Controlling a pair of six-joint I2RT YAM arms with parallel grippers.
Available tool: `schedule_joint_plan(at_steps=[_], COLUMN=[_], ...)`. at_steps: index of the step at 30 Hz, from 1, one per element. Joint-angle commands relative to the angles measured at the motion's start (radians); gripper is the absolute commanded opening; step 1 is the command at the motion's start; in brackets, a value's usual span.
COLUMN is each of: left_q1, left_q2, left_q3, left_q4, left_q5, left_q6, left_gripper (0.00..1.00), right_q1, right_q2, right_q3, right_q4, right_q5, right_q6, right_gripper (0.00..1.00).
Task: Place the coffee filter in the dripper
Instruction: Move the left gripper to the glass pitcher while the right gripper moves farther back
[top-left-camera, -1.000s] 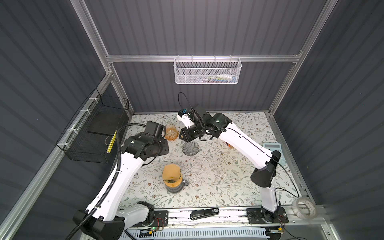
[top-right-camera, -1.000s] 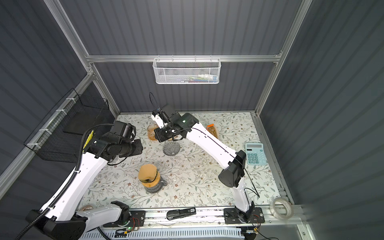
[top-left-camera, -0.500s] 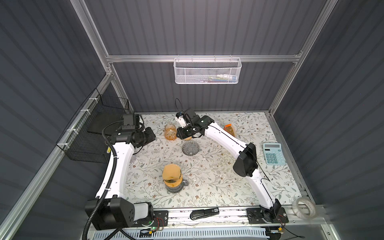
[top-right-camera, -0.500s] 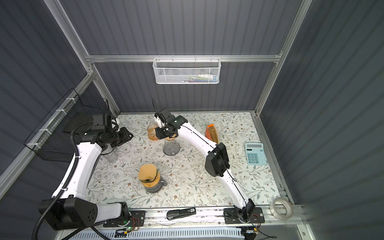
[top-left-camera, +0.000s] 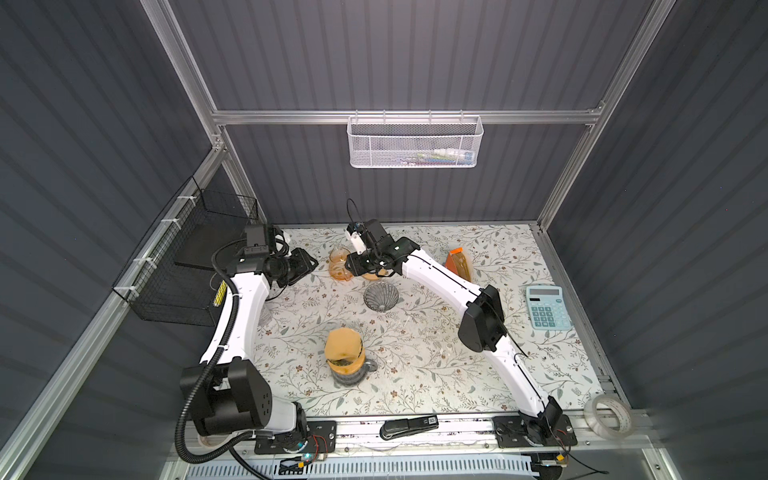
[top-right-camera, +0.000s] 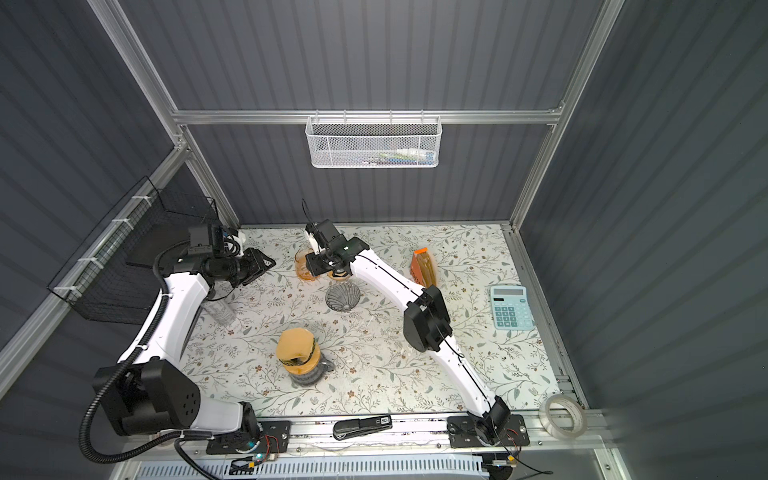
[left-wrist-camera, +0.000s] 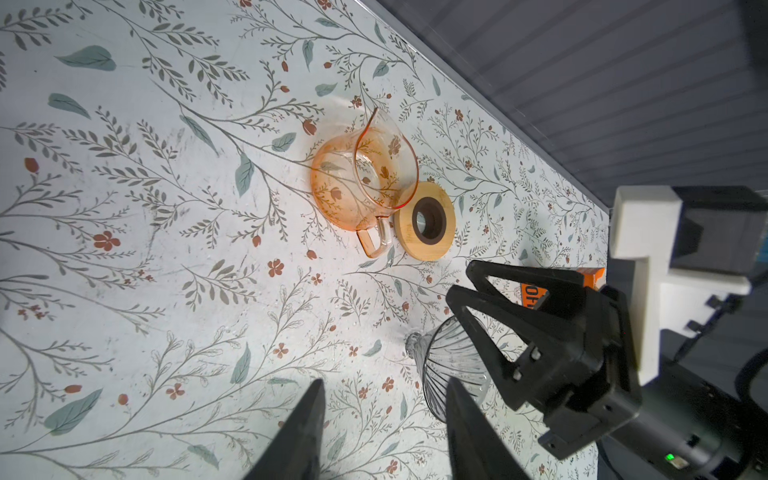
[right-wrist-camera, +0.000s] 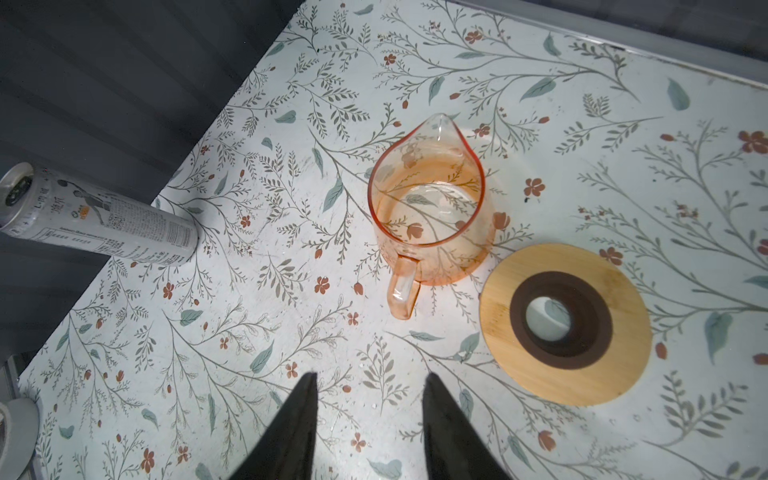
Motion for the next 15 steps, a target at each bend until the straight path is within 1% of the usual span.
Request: schedule_joint_plan(at_steps=[1,3,5,7,10,12,15], left_q1=[-0.001,-0.001,-0.002,-0.016,-0.079,-0.116,-0.176], left_q2=[0.027,0.036,0.044,0.052,0.083,0.113,0.157], left_q3=[-0.014,-0.014,-0.012,-0.013,0.005,0.005,0.01], left_q4=[0.017,0.009,-0.003,-0.004,-0.014,-0.002,0.007], left_q5=[0.032,0.02,0.007,-0.015,-0.101,-0.126,-0.195], left_q6=[0.007,0.014,0.023,0.025,0.039,0.026,0.022], left_gripper=[0.5,0.51,0.53,0.53,0.53,0.53,0.53], right_q1=[0.002,0.002,0.002,-0.002,-0.01,-0.015,-0.033], right_q2=[-0.016,-0.003,0.012,-0.006,-0.096,-0.182,-0.309], right_q3=[-0.04,-0.04,-0.013,-0.022,-0.109,-0.204,-0.328], right_q4=[0.079,0.096,0.075,0.063,0.092,0.133,0.181], right_q5=[0.021,0.02,0.019,0.021,0.043,0.056,0.044], right_q6=[-0.004,-0.003,0.008,0.029,0.044,0.05,0.072], right_gripper=[0.46,0.47,0.47,0.47,0.46,0.46,0.47])
